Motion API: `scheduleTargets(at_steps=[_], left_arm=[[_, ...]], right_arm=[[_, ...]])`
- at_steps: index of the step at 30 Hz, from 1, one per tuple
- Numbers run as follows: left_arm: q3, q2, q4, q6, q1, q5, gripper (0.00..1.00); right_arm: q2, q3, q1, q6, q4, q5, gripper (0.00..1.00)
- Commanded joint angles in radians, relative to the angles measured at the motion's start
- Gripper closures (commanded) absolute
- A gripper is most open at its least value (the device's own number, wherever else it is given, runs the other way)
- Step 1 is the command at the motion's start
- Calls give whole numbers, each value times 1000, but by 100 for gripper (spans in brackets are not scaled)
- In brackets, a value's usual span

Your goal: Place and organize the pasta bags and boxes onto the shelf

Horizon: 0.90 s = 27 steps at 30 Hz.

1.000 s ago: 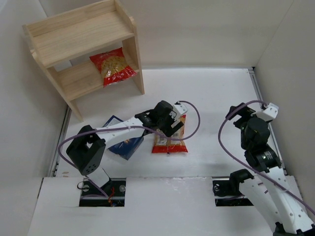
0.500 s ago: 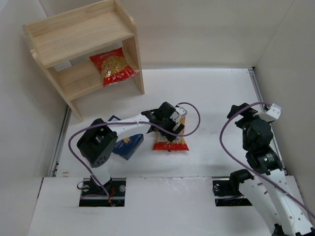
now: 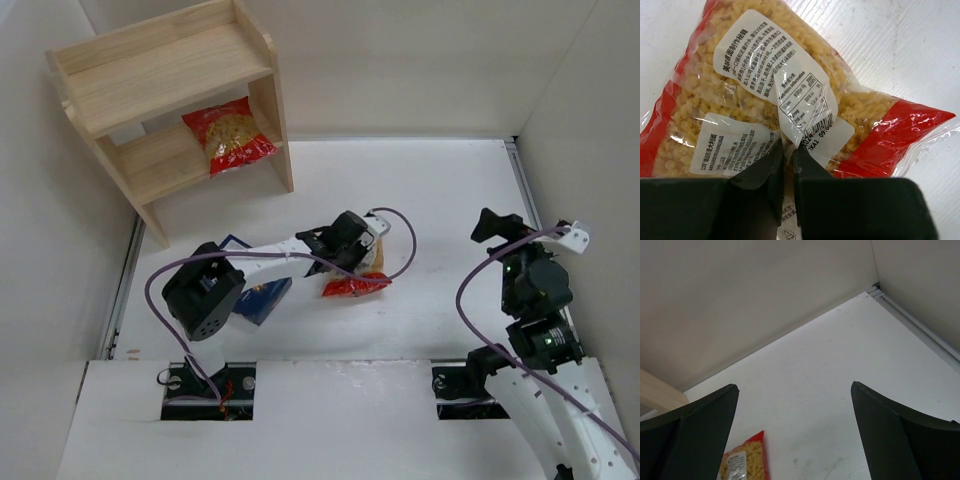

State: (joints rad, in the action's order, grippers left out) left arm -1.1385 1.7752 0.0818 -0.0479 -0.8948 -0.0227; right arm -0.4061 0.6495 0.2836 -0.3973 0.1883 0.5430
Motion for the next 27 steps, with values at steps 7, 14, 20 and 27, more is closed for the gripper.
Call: scheduleTargets(at_steps=[7, 14, 20, 27], left_arm=[[14, -242, 187, -84, 122, 127, 100], [19, -419, 205, -173, 184, 205, 100], [16, -557, 190, -296, 248, 244, 100], [-24, -704, 228, -461, 311, 280, 100]], right_arm=[[23, -17, 16, 28, -92, 14, 0], [61, -31, 24, 28, -107, 20, 0], [58, -24, 30, 28, -122, 25, 0], [4, 2, 81, 31, -162, 34, 0]])
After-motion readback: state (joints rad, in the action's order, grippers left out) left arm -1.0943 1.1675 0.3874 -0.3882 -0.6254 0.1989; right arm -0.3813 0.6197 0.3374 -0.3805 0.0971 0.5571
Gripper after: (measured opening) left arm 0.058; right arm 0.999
